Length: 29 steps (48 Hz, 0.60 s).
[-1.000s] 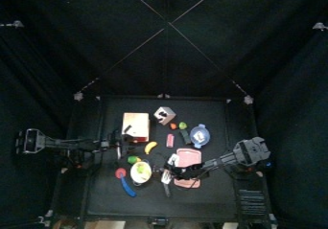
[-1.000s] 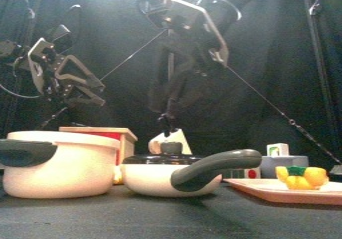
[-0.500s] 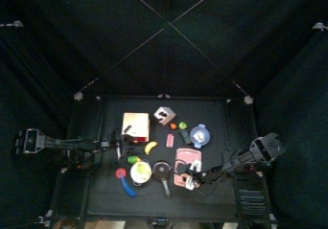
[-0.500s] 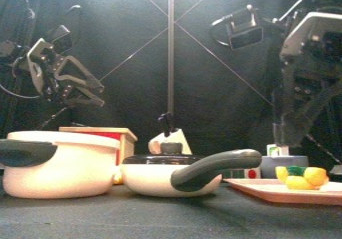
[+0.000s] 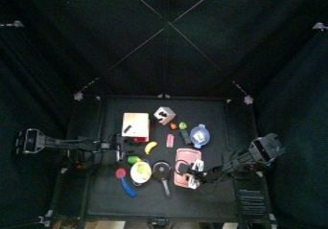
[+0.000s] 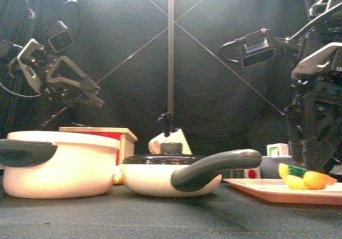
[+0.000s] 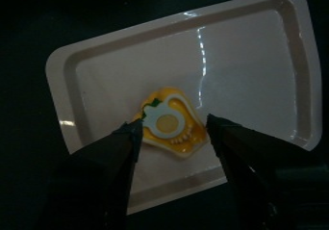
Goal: Grab squash half
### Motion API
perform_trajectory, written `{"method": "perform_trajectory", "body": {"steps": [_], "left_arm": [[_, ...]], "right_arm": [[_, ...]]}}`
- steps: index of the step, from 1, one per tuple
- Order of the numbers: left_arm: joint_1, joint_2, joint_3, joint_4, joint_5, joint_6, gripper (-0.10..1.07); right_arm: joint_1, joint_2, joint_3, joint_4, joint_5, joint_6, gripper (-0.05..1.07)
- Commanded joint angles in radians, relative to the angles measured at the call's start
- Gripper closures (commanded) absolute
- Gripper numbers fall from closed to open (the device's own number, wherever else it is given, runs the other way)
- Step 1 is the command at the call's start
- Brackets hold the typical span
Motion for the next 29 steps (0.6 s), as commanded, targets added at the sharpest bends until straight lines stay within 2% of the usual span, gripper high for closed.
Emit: {"method": "perform_trajectory", "body": {"steps": [1, 13, 29], "left_arm": [[-0.002, 0.0, -0.012, 0.002, -0.003, -0.002, 0.06], [-0.002, 0.0, -0.011, 0.002, 0.008, -0.002, 0.06], [-0.002, 0.002, -0.011, 0.002, 0.008, -0.002, 0.06]], "right_arm": [[-0.005, -0.011, -0.02, 0.005, -0.003, 0.0, 0.11], [0.0, -0.017, -0.017, 0.011, -0.005, 0.0, 0.0], [-0.005, 0.02, 0.005, 0.0, -0.014, -0.002, 0.02]]}}
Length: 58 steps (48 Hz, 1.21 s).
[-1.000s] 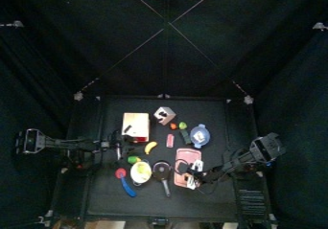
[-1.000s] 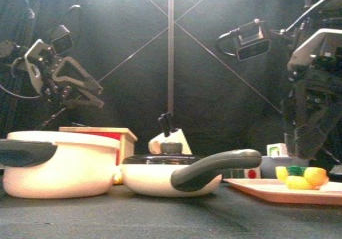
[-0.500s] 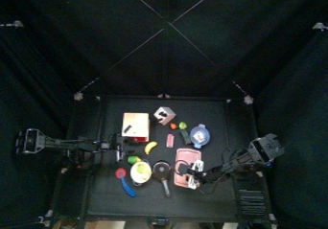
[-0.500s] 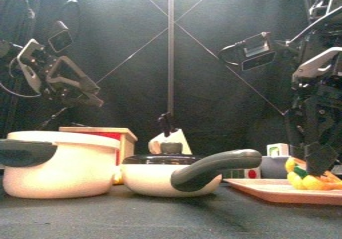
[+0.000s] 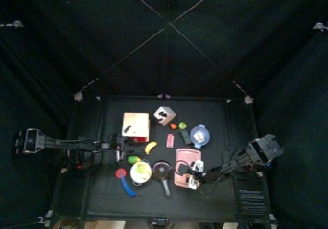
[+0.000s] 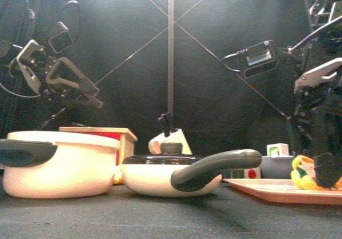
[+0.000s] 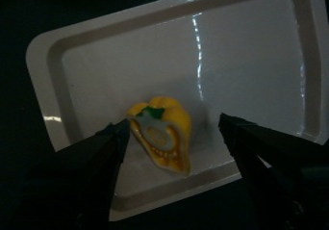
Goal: Grab squash half
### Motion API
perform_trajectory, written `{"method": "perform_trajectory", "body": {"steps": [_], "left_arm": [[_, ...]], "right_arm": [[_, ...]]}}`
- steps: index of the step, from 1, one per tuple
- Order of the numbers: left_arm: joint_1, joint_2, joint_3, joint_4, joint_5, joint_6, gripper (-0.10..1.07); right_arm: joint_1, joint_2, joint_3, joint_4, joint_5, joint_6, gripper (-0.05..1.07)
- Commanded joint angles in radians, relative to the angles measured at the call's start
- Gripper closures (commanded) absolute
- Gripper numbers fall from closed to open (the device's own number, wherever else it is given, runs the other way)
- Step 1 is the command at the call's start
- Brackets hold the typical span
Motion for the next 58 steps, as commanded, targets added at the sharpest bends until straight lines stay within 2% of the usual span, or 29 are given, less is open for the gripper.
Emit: {"method": "perform_trajectory", "body": {"steps": [1, 16, 21, 33, 58], "left_arm": [[-0.002, 0.003, -0.011, 0.002, -0.005, 0.0, 0.06], [-0.002, 0.008, -0.011, -0.006, -0.005, 0.0, 0.06], [-0.002, 0.006, -0.011, -0.006, -0.003, 0.0, 0.06], [-0.002, 0.006, -0.011, -0.006, -0.005, 0.0, 0.06], [-0.003, 0.006, -0.011, -0.011, 0.009, -0.003, 0.06]], "right_arm": [[-0.003, -0.012, -0.006, -0.009, -0.003, 0.002, 0.02], [-0.006, -0.006, -0.012, -0.009, -0.008, 0.003, 0.26], [-0.006, -0.021, -0.026, -0.015, 0.0, 0.003, 0.29], [-0.009, -0.057, -0.051, -0.04, 0.021, 0.003, 0.3], [-0.038, -0.055, -0.064, -0.077, 0.02, 0.002, 0.3]]}}
